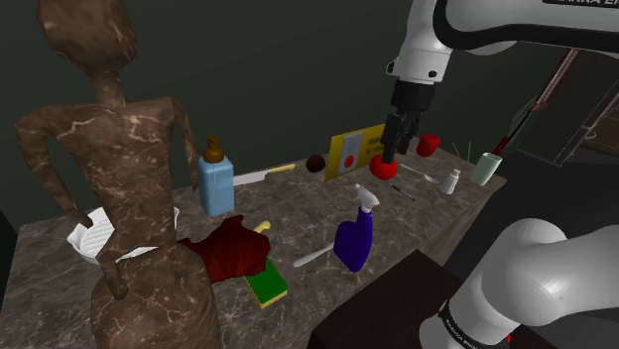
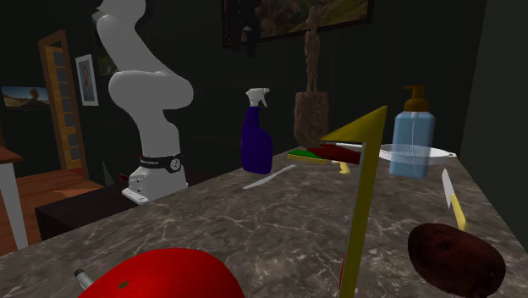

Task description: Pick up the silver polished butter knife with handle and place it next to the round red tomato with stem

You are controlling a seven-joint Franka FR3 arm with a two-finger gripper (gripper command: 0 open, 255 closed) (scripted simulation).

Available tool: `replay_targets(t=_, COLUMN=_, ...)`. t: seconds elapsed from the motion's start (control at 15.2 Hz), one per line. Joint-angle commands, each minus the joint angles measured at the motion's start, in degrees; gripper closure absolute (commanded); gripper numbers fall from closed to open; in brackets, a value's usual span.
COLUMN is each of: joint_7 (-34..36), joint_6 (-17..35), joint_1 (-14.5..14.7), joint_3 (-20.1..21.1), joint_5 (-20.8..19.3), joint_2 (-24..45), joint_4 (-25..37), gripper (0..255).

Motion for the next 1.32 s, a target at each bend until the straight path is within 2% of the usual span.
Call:
replay_targets(t=0.0, joint_7=0.0, joint_6=0.0, joint_1=0.0, joint_3=0.0, joint_5=0.0, joint_2=0.0, joint_4=0.0, gripper=0)
replay_targets(t=0.66, joint_7=-30.15, joint_6=22.34, joint_1=8.5, joint_3=-5.84, joint_5=-5.31, joint_2=3.73, joint_4=-16.85, gripper=0)
replay_targets(t=1.25, joint_7=-56.73, joint_6=46.45, joint_1=15.84, joint_3=-11.58, joint_5=-8.83, joint_2=16.94, joint_4=-25.47, gripper=0)
